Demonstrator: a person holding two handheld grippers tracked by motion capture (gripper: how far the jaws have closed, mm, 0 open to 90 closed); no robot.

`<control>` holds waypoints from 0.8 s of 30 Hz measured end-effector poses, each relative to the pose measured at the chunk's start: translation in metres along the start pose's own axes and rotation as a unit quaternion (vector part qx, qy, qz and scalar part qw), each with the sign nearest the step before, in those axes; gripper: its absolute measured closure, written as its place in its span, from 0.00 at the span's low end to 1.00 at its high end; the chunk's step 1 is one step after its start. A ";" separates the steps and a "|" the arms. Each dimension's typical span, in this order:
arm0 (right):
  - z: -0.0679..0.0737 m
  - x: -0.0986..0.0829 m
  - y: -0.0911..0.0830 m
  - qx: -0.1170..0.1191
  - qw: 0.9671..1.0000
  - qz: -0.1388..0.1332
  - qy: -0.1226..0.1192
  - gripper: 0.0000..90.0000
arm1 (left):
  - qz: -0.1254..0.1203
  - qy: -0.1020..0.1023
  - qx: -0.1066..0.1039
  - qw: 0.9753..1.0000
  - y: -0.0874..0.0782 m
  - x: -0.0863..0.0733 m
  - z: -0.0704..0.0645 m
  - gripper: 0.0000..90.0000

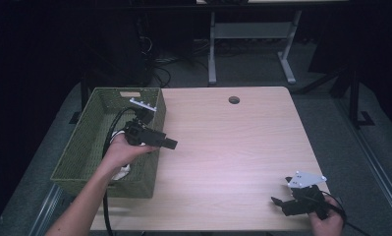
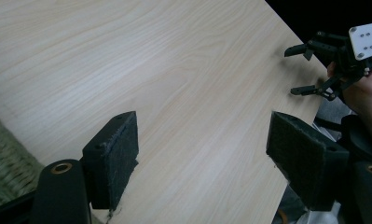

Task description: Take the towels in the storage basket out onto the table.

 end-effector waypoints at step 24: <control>0.001 0.001 0.001 0.001 1.000 0.001 -0.006 0.16 | -0.023 -0.077 0.037 0.996 -0.052 -0.045 0.049 0.33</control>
Point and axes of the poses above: each handheld gripper's, and its own axes: y roughly forward along the jaws, x roughly out of its top, z roughly to its left, the point moved 3 cm from there along y, roughly forward along the jaws, and after that the axes turned 10 degrees about y, right-handed, at the moved point
